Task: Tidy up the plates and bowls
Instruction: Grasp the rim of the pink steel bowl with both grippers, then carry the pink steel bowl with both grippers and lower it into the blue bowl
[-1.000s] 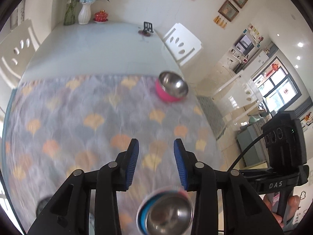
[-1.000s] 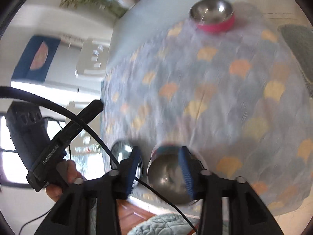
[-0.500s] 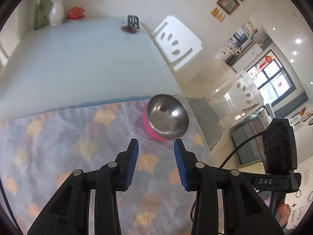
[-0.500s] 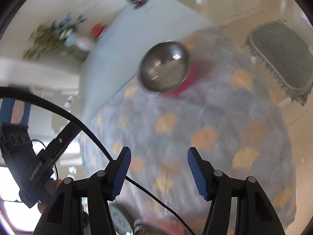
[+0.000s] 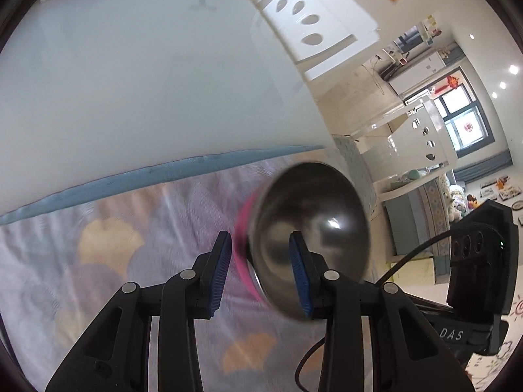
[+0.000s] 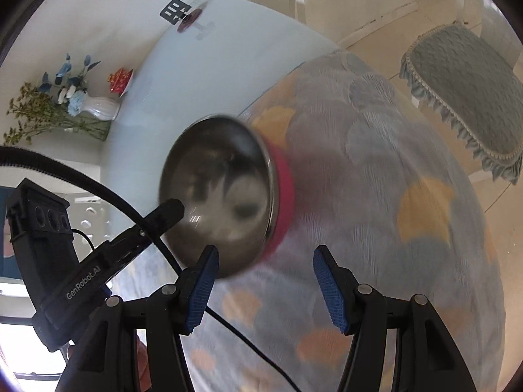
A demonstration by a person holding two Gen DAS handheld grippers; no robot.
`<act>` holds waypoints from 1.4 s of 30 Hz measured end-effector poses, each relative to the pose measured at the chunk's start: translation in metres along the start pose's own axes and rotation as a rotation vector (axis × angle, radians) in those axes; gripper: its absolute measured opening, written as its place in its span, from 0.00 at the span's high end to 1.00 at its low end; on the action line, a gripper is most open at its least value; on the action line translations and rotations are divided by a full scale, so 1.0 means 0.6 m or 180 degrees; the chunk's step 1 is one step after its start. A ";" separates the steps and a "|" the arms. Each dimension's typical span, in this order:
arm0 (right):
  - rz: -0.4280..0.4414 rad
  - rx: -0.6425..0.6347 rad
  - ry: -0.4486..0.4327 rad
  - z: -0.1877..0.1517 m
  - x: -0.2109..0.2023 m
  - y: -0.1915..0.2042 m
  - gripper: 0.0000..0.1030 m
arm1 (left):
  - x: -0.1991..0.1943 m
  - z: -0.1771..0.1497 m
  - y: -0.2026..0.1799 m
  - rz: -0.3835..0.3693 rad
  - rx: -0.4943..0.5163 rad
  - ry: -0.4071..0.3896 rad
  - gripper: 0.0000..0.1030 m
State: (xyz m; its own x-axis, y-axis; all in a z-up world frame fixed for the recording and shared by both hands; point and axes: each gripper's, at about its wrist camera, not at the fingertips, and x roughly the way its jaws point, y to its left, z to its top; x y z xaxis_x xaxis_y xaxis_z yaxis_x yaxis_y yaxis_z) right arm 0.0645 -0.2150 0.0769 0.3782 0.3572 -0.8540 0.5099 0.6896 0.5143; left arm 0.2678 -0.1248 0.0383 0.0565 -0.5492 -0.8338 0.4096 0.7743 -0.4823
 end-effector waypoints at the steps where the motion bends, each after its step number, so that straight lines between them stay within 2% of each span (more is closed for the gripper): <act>1: -0.0017 -0.0027 -0.0015 0.004 0.004 0.001 0.43 | 0.004 0.002 0.003 -0.0014 -0.0008 0.0004 0.68; 6: -0.0085 -0.0187 -0.0055 0.013 0.026 0.009 0.44 | 0.020 0.003 0.015 -0.0051 -0.0041 0.0035 0.69; 7: -0.0098 -0.0214 -0.0054 0.013 0.031 0.011 0.44 | 0.023 0.002 0.018 -0.0058 -0.0053 0.0038 0.73; 8: -0.0109 -0.0221 -0.0055 0.013 0.036 0.012 0.46 | 0.025 0.001 0.020 -0.0081 -0.0066 0.0048 0.77; 12: -0.0128 -0.0255 -0.0018 0.012 0.052 0.016 0.61 | 0.034 -0.004 0.027 -0.0200 -0.0155 0.0095 0.83; 21: -0.0269 -0.0389 -0.0084 -0.001 0.039 0.033 0.63 | 0.017 -0.026 0.013 -0.0140 -0.0066 0.0118 0.83; 27: -0.0411 -0.0739 -0.0270 -0.022 -0.010 0.075 0.63 | -0.038 -0.051 -0.006 -0.0169 -0.0035 -0.0035 0.84; 32: -0.0366 -0.0964 -0.0379 -0.050 -0.070 0.112 0.63 | -0.116 -0.079 -0.032 -0.0241 -0.0008 -0.0283 0.84; 37: -0.0263 -0.1068 -0.0476 -0.100 -0.141 0.132 0.63 | -0.200 -0.130 -0.067 -0.0291 0.0029 -0.0490 0.84; 42: -0.0178 -0.1142 -0.0399 -0.171 -0.191 0.143 0.63 | -0.256 -0.196 -0.088 -0.0277 0.0052 -0.0626 0.84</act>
State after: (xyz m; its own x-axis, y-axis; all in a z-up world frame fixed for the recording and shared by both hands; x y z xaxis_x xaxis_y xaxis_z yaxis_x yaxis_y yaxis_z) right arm -0.0146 -0.1320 0.2105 0.4602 0.2483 -0.8524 0.2380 0.8905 0.3879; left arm 0.1307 -0.0443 0.1603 0.1962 -0.6657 -0.7200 0.4351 0.7171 -0.5444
